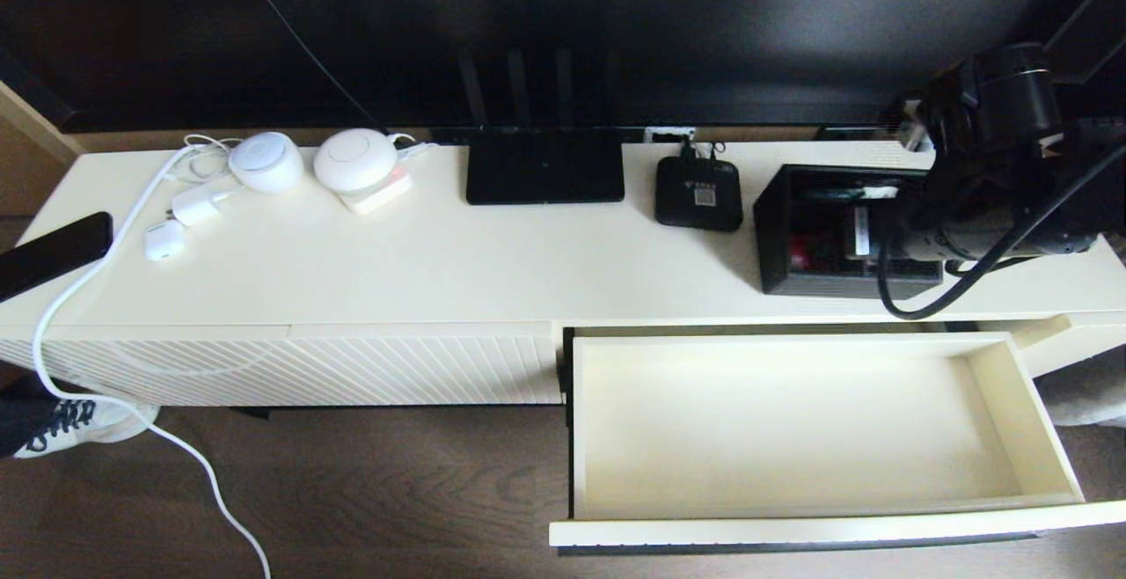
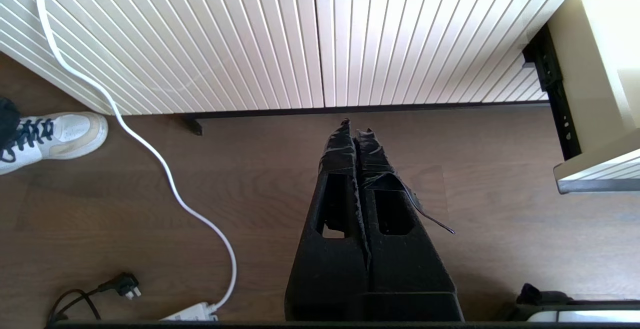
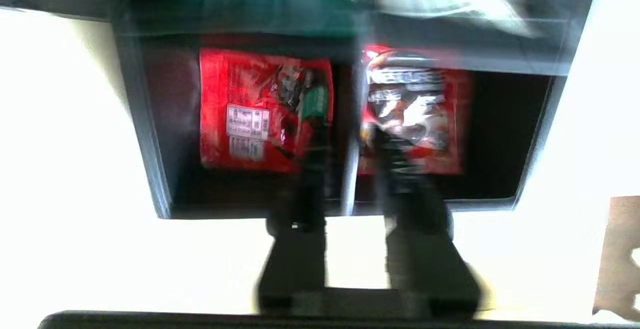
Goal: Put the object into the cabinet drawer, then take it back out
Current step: Take the storage box out of the drawer and put it on the table, then close the drawer
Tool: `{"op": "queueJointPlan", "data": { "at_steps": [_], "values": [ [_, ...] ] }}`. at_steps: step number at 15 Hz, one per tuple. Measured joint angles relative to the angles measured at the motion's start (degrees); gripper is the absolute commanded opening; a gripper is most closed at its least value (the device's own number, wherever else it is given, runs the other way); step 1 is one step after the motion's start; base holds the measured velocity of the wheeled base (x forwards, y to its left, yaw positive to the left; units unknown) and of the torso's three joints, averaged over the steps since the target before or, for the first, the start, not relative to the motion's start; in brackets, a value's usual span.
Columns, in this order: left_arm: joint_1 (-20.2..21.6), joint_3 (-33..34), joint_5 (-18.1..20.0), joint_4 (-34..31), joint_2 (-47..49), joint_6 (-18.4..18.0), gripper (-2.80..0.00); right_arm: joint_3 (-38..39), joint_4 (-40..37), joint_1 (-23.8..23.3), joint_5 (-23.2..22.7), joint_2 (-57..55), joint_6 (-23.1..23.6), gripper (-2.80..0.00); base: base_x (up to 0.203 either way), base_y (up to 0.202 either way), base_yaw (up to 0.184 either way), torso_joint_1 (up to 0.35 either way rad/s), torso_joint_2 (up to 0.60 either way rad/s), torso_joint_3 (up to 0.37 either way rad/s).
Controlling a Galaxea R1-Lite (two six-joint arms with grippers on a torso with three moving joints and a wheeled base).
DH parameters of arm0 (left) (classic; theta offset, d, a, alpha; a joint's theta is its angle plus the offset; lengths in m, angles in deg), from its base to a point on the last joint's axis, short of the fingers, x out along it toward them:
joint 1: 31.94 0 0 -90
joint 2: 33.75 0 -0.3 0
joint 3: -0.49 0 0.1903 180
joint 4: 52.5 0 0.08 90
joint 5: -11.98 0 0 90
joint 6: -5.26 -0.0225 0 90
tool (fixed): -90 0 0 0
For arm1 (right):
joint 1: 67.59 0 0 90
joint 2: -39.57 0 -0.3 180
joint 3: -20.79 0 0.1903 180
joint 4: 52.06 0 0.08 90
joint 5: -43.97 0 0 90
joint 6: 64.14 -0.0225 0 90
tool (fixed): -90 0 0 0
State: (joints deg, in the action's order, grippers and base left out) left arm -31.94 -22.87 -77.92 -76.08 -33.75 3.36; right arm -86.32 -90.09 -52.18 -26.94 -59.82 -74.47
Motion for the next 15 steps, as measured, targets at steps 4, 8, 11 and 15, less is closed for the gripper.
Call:
{"op": "queueJointPlan", "data": {
  "at_steps": [4, 8, 11, 15],
  "values": [
    [0.00, 0.00, -0.01, 0.00, 0.00, -0.02, -2.80, 0.39, 2.25, 0.02, 0.22, 0.09, -0.10, 0.00, 0.000, 0.000, 0.000, 0.000, 0.00, 0.000],
    [0.00, 0.00, 0.00, 0.00, 0.00, -0.02, -2.80, 1.93, 3.32, 0.11, 0.30, 3.80, 1.06, 0.00, 0.000, 0.000, 0.000, 0.000, 0.00, 0.000],
    [0.00, 0.00, 0.00, -0.02, 0.00, -0.02, -2.80, 9.59, 3.07, 0.54, 0.37, 10.90, 4.32, -2.80, 0.000, 0.000, 0.000, 0.000, 0.00, 0.000],
    [0.00, 0.00, -0.02, 0.01, 0.00, -0.01, -2.80, 29.57, 2.62, 2.13, -0.36, 22.73, 18.64, -2.80, 0.000, 0.000, 0.000, 0.000, 0.00, 0.000]
  ]
}}
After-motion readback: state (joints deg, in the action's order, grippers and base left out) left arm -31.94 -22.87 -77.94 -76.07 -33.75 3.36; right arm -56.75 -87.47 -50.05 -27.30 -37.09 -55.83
